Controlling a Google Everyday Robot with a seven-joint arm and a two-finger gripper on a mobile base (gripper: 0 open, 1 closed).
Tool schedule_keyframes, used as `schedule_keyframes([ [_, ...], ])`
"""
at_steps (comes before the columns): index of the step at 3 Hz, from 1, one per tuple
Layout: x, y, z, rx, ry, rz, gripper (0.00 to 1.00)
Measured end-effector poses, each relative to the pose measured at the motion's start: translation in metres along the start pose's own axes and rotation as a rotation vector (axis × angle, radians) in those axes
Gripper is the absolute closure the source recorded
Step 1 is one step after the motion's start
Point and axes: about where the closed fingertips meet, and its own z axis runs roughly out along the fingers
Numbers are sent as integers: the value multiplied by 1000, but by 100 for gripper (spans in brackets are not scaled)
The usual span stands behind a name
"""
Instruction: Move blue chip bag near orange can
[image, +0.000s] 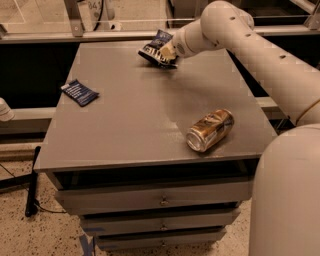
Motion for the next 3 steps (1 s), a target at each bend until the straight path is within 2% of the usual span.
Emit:
schedule_keyframes([
  [1, 4, -4, 5, 5, 6, 2, 13],
  [2, -1, -13, 22, 10, -7, 3, 0],
  [3, -1, -9, 36, -1, -11, 10, 0],
])
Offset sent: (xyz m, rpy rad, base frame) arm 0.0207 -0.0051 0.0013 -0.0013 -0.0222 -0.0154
